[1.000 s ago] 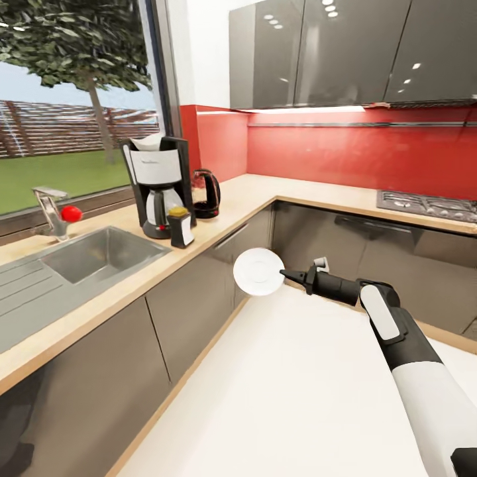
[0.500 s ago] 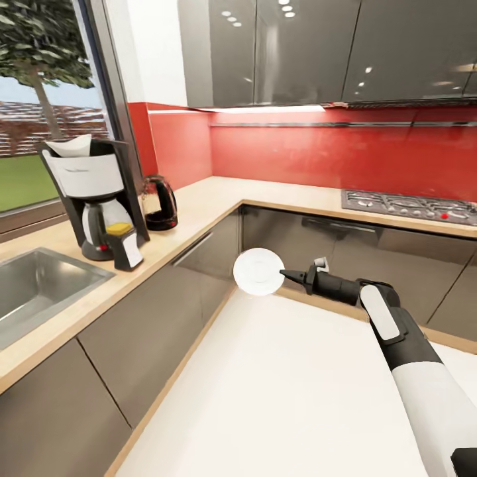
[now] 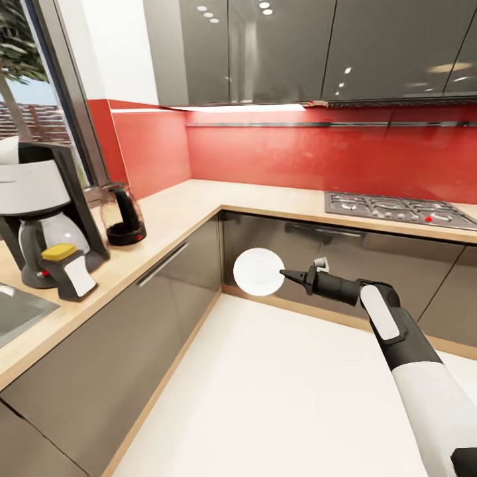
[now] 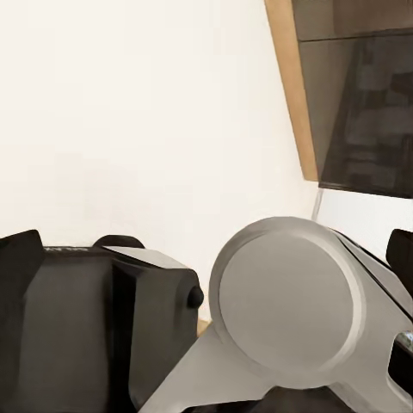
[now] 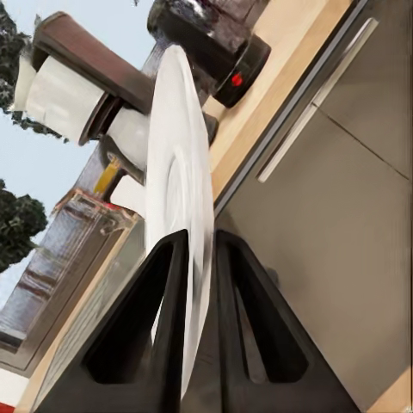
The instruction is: Set up a coffee station on the kitchen countertop: keep the coffee maker on the countertop, move the bottle of coffee from the kitchen shelf to the counter next to the coffee maker, place a paper coffee filter on top of the coffee maker, put the saucer next to the coffee maker with the coffee cup on the saucer, and place the electric kettle next to the coffee maker.
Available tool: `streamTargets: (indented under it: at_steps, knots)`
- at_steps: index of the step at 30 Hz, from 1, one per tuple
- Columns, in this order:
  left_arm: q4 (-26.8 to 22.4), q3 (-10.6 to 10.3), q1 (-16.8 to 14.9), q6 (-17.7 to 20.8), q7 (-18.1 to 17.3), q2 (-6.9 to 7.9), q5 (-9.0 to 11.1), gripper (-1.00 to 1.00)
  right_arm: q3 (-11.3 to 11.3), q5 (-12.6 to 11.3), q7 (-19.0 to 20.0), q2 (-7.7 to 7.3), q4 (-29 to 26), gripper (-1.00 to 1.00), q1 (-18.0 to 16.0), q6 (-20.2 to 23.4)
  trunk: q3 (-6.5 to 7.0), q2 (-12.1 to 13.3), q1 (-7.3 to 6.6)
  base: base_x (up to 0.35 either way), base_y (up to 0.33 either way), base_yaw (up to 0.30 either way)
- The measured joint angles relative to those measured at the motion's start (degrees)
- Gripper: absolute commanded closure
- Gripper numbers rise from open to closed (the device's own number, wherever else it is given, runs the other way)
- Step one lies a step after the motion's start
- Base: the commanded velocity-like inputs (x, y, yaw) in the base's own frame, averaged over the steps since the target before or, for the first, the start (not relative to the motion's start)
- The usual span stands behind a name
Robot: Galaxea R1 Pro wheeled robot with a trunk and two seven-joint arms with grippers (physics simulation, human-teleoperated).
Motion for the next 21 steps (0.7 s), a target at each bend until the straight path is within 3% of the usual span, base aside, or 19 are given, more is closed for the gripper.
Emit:
streamTargets:
  at_steps: [21]
  knots:
    - [0.0,-0.1,0.0,0.0,0.0,-0.02,0.0,-1.00,0.0,0.0,0.0,0.00,0.0,1.00,0.0,0.0,0.00,0.0,0.00,0.309,-0.169,-0.001]
